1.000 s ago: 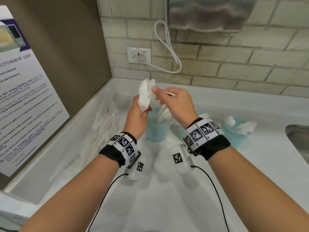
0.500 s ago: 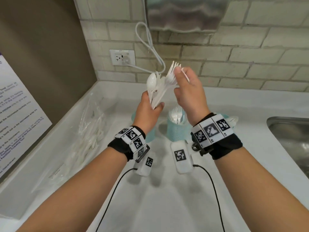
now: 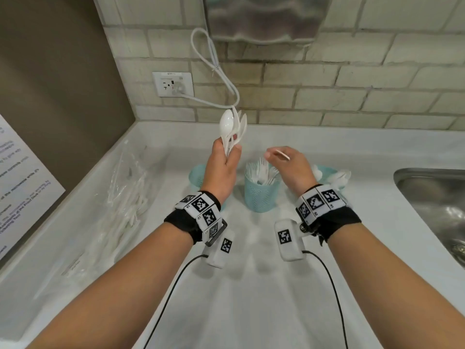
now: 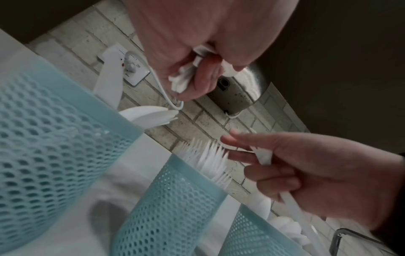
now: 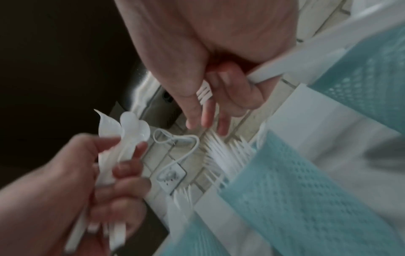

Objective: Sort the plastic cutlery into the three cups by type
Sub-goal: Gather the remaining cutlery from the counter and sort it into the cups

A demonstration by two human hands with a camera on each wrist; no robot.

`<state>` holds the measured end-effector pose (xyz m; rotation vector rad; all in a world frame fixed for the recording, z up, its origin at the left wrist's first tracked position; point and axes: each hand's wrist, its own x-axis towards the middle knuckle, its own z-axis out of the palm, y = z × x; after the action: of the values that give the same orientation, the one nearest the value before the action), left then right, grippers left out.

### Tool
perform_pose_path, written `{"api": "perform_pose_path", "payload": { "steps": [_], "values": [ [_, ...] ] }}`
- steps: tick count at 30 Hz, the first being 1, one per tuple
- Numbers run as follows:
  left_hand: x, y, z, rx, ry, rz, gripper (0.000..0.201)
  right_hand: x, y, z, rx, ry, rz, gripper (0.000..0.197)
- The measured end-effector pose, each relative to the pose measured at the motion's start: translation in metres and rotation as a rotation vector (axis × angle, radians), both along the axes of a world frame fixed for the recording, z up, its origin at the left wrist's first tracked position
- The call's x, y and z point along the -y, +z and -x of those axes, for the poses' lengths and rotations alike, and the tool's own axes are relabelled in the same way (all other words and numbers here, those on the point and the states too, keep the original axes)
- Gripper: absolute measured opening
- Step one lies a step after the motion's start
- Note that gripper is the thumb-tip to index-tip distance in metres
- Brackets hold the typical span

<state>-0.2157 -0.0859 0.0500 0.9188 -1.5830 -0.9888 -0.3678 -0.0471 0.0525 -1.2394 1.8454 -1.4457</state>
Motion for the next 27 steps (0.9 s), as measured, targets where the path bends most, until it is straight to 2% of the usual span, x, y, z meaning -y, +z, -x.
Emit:
{"api": "perform_pose_path", "payload": {
  "steps": [2,5,8,11,15,17,18,20,22,24,27],
  "values": [
    [0.003,-0.006,0.001,-0.006,-0.011,-0.029,0.013,0.002,0.012,0.006,-0.058,-0.034,0.013,0.024],
    [0.005,-0.013,0.002,0.023,-0.025,-0.054,0.020,0.004,0.038,0.013,-0.121,-0.104,0.176,0.026],
    [0.003,-0.015,0.004,0.046,-0.066,-0.064,0.021,0.005,0.051,0.012,-0.366,-0.169,0.316,0.032],
    [0.001,-0.018,0.006,0.066,-0.122,-0.065,0.017,0.006,0.047,0.005,-0.294,-0.064,0.401,0.026],
    [-0.007,-0.016,0.009,0.065,-0.176,-0.046,0.013,0.019,0.006,0.007,-0.293,0.004,0.195,0.020],
    [-0.012,-0.015,0.009,0.074,-0.193,-0.026,0.014,0.020,-0.005,0.007,-0.293,0.062,-0.008,0.010],
    [-0.013,-0.015,0.009,0.074,-0.201,-0.024,0.014,0.018,-0.006,0.007,-0.276,0.091,-0.121,0.012],
    [-0.013,-0.017,0.008,0.066,-0.209,-0.034,0.014,0.012,-0.002,0.006,-0.275,0.086,-0.216,0.037],
    [-0.011,-0.021,0.008,0.072,-0.197,-0.045,0.014,0.005,0.013,0.000,-0.270,-0.008,-0.086,0.043],
    [-0.010,-0.023,0.009,0.070,-0.181,-0.051,0.013,-0.002,0.030,-0.011,-0.208,-0.084,0.102,0.033],
    [-0.011,-0.020,0.011,0.087,-0.149,-0.019,0.013,-0.013,0.046,-0.030,-0.044,-0.004,0.323,0.016]
  ]
}}
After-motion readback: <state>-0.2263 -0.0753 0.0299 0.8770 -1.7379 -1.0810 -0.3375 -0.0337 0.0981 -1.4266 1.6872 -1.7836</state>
